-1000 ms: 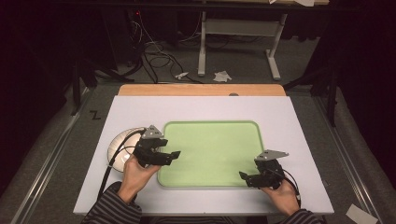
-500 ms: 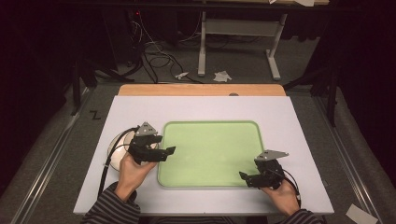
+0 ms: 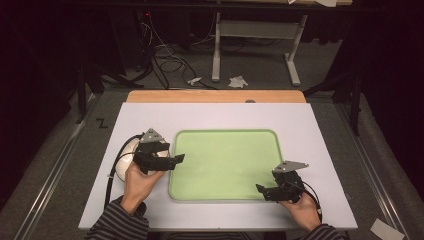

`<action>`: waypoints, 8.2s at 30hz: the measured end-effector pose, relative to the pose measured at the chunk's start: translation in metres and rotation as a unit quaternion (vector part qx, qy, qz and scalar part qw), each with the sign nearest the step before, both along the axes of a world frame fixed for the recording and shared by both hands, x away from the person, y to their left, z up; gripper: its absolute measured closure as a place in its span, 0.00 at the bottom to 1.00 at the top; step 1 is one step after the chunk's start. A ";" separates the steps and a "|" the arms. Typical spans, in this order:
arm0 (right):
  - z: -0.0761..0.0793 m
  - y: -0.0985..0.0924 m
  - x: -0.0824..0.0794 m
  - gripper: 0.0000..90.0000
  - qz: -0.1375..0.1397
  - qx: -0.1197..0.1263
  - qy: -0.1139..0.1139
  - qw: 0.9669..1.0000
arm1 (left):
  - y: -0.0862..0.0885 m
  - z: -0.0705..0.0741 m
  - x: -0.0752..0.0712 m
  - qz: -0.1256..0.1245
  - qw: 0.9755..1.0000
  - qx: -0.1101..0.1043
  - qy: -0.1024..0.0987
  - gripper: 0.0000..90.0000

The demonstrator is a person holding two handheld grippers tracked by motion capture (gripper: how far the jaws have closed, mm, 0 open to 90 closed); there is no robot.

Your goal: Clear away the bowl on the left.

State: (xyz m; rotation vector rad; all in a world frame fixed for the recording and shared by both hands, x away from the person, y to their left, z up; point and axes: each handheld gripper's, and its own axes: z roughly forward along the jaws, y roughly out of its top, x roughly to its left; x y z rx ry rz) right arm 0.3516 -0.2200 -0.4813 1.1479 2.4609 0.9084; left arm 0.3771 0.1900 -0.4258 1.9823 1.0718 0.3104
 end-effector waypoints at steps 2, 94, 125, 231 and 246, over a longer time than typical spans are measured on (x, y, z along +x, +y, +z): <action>0.000 0.000 0.000 0.26 -0.001 -0.001 0.000 1.000 | 0.000 0.000 0.001 0.002 1.000 0.002 0.002 0.33; -0.003 0.005 -0.001 0.26 0.017 -0.008 0.013 1.000 | 0.056 -0.024 0.036 0.133 0.988 0.038 0.067 0.33; -0.004 0.006 -0.001 0.26 0.020 -0.011 0.016 1.000 | 0.052 -0.040 0.049 0.134 0.978 0.065 0.145 0.39; -0.004 0.005 -0.004 0.27 0.021 -0.013 0.012 1.000 | 0.085 -0.007 0.047 0.112 0.986 -0.054 0.111 0.92; -0.004 0.005 -0.003 0.27 0.024 -0.014 0.012 1.000 | 0.075 0.004 0.044 0.095 0.989 -0.062 0.091 0.92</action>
